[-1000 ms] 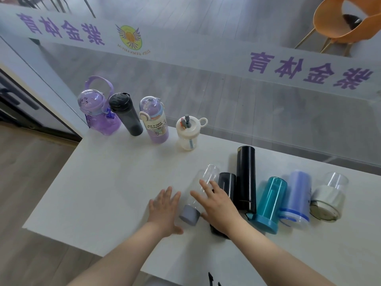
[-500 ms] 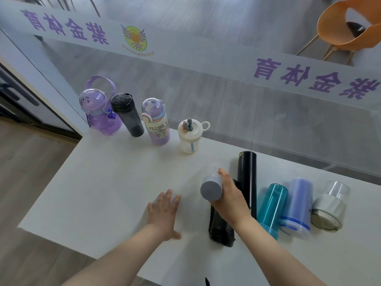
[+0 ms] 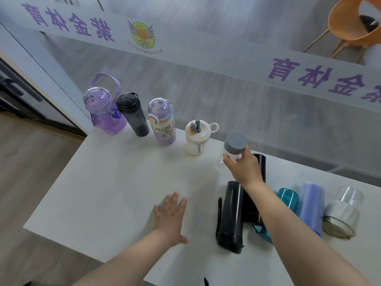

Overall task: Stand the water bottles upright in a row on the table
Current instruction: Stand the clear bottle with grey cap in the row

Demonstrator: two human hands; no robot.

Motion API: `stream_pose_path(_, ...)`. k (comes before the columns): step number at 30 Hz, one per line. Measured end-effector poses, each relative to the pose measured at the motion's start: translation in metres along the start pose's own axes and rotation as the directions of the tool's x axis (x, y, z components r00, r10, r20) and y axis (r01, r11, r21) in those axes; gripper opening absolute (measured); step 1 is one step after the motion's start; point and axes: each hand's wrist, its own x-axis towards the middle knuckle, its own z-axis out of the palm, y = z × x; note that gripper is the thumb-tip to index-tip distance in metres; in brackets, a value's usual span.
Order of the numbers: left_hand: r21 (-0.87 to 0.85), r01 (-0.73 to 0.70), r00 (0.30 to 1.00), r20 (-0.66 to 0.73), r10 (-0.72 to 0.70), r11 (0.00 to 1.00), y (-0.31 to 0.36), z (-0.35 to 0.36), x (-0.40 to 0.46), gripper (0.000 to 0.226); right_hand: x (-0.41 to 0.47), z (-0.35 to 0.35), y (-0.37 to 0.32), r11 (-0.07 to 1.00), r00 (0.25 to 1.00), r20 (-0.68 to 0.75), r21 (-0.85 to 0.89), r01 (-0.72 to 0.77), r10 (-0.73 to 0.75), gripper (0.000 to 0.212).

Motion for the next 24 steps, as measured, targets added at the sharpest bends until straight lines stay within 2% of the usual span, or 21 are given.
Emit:
stream_pose_path(7, -0.010, -0.010, 1.000, 0.003, 0.010, 1.000, -0.001, -0.001, -0.001, 0.125, 0.027, 0.004, -0.011, 0.999, 0.999, -0.036, 0.044, -0.024, 0.025, 0.039)
stream_pose_path(16, -0.010, -0.007, 1.000, 0.014, 0.007, 1.000, -0.001, -0.001, 0.001, 0.124, 0.044, 0.006, -0.013, 0.999, 0.997, -0.059, -0.001, -0.041, 0.040, 0.043)
stream_pose_path(18, -0.009, -0.009, 1.000, 0.014, 0.009, 1.000, -0.001, -0.001, 0.001, 0.124, 0.045, 0.007, -0.010, 0.999, 0.998, -0.039, -0.035, -0.041, 0.040, 0.051)
stream_pose_path(21, -0.010, -0.013, 1.000, 0.014, 0.013, 1.000, -0.001, -0.001, 0.000, 0.124, 0.044, 0.005, 0.000, 0.991, 1.000, 0.014, -0.131, -0.015, 0.017, 0.076)
stream_pose_path(24, -0.004, -0.016, 1.000, 0.008, 0.016, 1.000, -0.002, 0.000, 0.000, 0.124, 0.034, -0.001, 0.008, 0.992, 1.000, 0.027, -0.129, -0.006, 0.009, 0.089)
